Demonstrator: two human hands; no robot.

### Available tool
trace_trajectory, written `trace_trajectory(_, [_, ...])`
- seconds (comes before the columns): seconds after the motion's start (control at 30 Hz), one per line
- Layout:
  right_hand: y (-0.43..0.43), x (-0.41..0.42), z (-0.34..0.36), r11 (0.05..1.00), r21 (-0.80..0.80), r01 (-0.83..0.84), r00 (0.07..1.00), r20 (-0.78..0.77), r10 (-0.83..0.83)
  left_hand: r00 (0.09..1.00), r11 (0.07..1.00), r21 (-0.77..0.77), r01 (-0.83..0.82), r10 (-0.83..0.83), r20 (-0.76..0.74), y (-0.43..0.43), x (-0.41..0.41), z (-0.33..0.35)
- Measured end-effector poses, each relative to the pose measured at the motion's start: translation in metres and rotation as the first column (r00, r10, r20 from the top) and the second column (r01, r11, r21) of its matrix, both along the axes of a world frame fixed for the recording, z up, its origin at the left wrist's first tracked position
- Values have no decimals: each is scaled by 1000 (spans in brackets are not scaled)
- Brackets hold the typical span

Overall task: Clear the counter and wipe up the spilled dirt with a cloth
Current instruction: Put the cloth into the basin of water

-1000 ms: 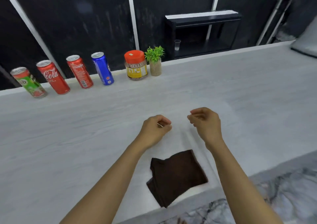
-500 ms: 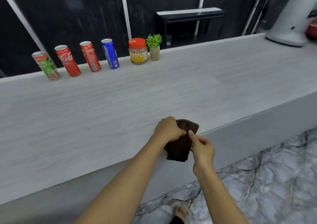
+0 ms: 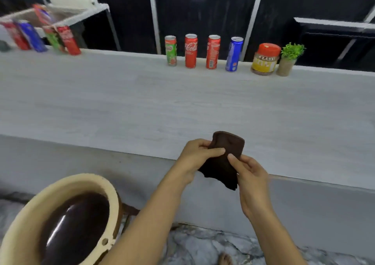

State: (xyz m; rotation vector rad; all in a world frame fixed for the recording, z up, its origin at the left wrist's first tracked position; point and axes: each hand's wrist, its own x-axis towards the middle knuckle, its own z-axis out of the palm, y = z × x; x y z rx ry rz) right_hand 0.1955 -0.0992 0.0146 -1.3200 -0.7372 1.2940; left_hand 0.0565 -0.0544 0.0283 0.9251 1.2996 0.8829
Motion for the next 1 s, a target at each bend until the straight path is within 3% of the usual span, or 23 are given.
trace_trajectory(0.1, [3,-59,3,971,-24,-237,971,-25,237,970,971,-26,-236,237,50,-28,-69,-8])
trace_trajectory(0.2, [4,-120,-1,879,-66,-472,882,-59,468,885,887,-59,-457,461,70,-68,-134,-17])
trace_trajectory(0.37, [-7,-208,-17,507,-161,-847,520,-54,852,580,585,-148,-797,810,81,-148,-201,-42])
trace_trajectory(0.43, [-14,-233,-30,348,-216,-912,369,-66,927,445,446,-187,-875,894,47,-174,-208,-54])
trace_trajectory(0.5, [-18,-250,-49,249,-273,-929,265,-24,964,303,294,-223,-929,953,-4,-193,-204,-66])
trace_trajectory(0.63, [-17,-261,-84,160,-391,-906,126,111,986,49,18,-287,-958,994,-101,-203,-174,-96])
trace_trajectory(0.73, [-15,-258,-101,117,-424,-898,30,208,978,-90,-130,-302,-944,986,-141,-198,-151,-109])
trace_trajectory(0.83, [-13,-255,-110,106,-455,-884,-23,268,963,-138,-189,-309,-932,974,-182,-195,-136,-120])
trace_trajectory(0.93, [-11,-255,-112,88,-488,-868,-61,282,957,-127,-196,-290,-937,962,-240,-195,-129,-128])
trace_trajectory(1.0, [-13,-252,-114,107,-436,-894,-102,428,898,-85,-172,-195,-966,918,-388,-194,-126,-125])
